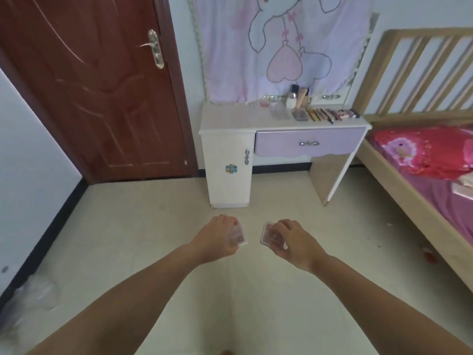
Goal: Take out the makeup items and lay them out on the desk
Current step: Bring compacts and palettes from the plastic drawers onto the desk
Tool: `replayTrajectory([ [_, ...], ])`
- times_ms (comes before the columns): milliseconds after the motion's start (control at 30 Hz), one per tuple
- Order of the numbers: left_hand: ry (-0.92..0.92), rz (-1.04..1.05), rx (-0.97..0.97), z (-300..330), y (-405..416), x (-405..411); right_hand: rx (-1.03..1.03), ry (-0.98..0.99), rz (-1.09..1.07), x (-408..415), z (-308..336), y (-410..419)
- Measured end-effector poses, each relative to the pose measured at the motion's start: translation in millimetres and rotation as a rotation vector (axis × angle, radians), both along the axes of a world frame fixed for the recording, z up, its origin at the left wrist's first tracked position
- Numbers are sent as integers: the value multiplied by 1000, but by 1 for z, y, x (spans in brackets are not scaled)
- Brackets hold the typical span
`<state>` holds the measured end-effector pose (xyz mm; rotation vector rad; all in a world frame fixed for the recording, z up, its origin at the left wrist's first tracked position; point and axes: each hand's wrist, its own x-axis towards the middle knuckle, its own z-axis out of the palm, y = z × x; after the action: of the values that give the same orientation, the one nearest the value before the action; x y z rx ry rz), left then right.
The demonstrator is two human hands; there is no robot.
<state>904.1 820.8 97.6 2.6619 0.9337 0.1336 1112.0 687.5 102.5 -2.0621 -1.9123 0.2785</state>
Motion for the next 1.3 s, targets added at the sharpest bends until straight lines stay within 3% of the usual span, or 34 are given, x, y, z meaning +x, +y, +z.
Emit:
replayTrajectory([
  [267,17,-46,-13,5,179,118,-1,15,-31,118,-6,167],
  [667,-29,87,-87,7,426,303,-72,-1,69,324,-6,446],
  [1067,78,0,-141,-31,656,417,-195,6,20,416,-35,670],
  [1300,160,-58,-164,-51,733,477,-279,12,4,450,-55,752],
])
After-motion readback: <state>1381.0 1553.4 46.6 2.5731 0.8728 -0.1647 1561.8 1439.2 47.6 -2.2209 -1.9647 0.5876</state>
